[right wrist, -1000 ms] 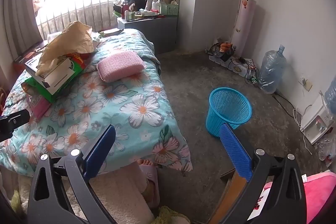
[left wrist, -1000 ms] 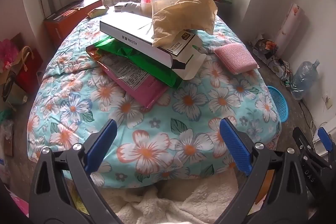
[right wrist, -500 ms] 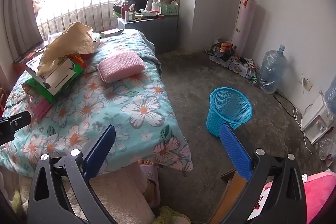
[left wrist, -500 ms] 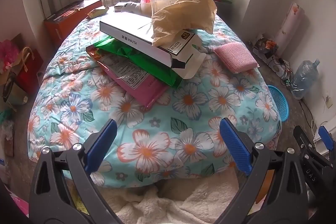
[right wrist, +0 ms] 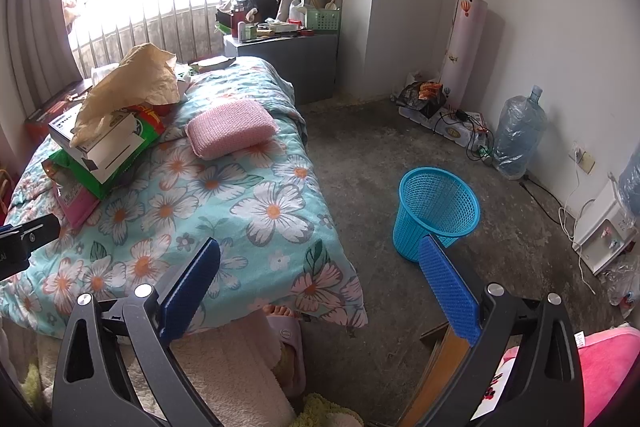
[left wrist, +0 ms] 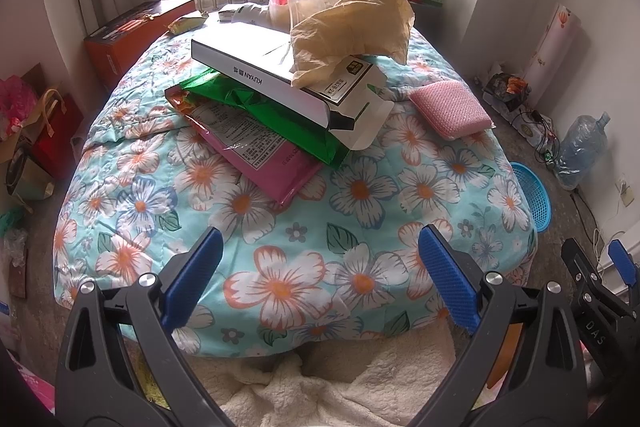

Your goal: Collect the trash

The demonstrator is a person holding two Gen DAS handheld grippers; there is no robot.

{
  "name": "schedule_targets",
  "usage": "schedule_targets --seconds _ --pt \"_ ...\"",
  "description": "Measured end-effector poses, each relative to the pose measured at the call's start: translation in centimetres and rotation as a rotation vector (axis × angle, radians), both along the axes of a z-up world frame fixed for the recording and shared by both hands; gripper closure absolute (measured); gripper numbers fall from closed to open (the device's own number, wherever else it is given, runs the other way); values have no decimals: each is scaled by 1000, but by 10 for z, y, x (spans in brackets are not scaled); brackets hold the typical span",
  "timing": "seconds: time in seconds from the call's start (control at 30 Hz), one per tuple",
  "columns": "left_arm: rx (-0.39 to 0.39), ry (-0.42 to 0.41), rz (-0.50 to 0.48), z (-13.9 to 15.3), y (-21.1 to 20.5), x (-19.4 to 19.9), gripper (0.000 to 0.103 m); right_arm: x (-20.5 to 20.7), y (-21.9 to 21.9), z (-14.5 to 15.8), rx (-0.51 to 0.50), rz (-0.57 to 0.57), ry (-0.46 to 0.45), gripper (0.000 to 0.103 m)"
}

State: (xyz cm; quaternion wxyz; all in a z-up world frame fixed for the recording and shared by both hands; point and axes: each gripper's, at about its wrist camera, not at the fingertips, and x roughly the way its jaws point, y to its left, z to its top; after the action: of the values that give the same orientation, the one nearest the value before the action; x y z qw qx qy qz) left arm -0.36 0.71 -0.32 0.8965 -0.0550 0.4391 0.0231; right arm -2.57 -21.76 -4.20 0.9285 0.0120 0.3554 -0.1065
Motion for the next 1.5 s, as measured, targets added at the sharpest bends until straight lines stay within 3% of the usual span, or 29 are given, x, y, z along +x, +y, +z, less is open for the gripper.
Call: schedule_targets --seconds 1.5 --pt "4 5 1 -1 1 -2 9 -1 0 1 6 0 -1 6"
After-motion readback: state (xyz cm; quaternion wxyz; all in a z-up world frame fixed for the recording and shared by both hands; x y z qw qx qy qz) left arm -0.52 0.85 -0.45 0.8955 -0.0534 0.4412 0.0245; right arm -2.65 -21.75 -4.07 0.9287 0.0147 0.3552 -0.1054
